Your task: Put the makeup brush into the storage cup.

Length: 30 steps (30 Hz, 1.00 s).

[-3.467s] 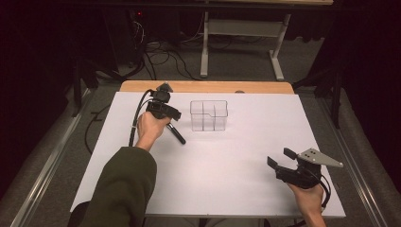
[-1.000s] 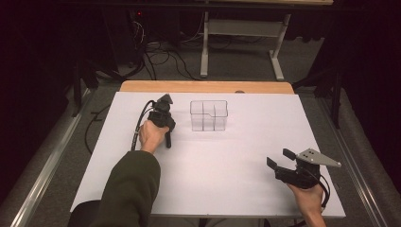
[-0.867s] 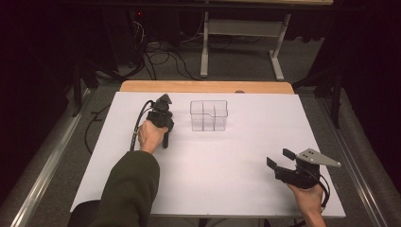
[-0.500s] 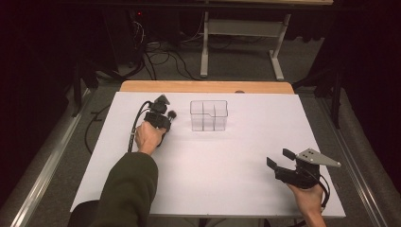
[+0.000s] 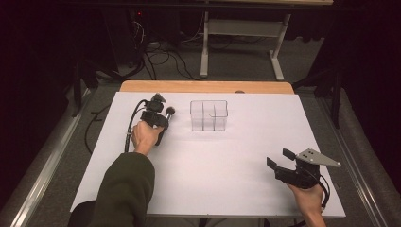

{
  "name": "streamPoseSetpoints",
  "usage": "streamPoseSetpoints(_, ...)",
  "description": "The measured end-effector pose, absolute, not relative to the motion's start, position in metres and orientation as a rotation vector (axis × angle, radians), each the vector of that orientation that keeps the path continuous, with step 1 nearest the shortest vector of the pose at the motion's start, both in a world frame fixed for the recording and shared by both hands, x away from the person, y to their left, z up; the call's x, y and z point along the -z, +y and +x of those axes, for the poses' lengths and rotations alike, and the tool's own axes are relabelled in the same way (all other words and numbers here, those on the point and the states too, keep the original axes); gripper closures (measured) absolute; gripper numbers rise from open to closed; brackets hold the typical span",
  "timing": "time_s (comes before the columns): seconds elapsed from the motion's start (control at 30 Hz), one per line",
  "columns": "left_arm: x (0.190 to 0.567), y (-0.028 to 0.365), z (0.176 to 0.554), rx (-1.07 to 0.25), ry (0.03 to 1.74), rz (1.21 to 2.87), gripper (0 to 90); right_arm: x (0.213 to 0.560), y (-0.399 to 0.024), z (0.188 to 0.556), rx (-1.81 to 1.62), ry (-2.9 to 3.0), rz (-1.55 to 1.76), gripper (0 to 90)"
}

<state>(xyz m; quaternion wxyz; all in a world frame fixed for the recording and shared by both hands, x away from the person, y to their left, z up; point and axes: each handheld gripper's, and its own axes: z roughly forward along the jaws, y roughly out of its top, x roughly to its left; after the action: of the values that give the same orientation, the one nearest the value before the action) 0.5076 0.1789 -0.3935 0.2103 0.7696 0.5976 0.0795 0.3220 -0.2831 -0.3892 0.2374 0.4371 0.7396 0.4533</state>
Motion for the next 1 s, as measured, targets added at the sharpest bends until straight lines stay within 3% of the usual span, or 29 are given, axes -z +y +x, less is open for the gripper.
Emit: streamPoseSetpoints(1.0, 0.359, 0.197, 0.444, -0.248, 1.37, 2.083, 72.7, 0.391, -0.28, 0.323, -1.233, 2.039, 1.203, 29.5)
